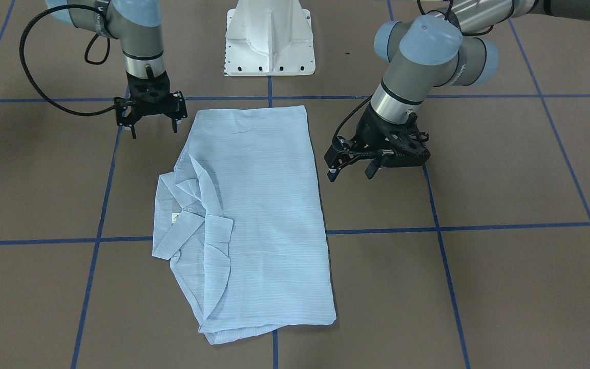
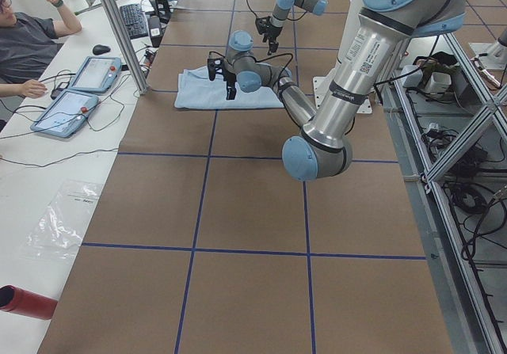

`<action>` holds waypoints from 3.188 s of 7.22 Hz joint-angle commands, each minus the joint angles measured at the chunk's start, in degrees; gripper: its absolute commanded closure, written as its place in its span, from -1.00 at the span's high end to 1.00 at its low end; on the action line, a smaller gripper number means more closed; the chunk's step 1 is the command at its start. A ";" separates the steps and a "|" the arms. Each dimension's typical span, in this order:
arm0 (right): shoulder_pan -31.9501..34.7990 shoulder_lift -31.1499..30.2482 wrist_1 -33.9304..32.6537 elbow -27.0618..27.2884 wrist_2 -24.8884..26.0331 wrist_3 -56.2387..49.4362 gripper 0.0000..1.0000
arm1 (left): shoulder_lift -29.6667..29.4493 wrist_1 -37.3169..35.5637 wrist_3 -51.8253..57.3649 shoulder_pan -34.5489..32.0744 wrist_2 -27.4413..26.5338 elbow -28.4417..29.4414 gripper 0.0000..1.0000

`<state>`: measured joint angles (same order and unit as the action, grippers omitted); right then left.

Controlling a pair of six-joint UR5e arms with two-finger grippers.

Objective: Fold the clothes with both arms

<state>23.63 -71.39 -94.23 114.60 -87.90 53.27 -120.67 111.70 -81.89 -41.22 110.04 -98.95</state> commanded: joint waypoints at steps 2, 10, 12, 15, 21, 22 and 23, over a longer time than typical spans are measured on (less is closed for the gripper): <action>2.99 11.52 0.63 -12.00 0.09 -0.45 1.00 | 0.26 0.27 0.59 0.00 -0.09 0.24 1.00; 9.65 11.21 0.54 -21.44 -1.22 -10.26 1.00 | 0.00 3.26 0.33 0.09 -0.09 2.71 1.00; 16.50 7.08 0.63 -19.17 -5.86 -17.56 1.00 | -0.52 3.26 0.16 0.26 0.00 2.71 1.00; 17.85 6.01 0.89 -12.32 -12.28 -17.68 1.00 | -0.62 2.82 -0.54 0.35 0.09 1.48 1.00; 8.99 -4.80 4.64 3.87 -17.93 5.75 1.00 | 4.92 -3.58 -25.30 28.70 -15.88 -9.77 0.99; 7.49 -6.63 8.41 3.87 -17.40 8.23 1.00 | 4.83 -4.73 -25.77 29.79 -16.52 -9.25 0.98; 6.09 -6.74 8.80 3.96 -16.96 10.86 1.00 | 4.83 -4.82 -25.69 29.97 -16.52 -7.77 0.95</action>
<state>31.64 -77.28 -87.38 118.35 -105.44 60.64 -115.87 107.66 -106.88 -12.46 94.24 -107.92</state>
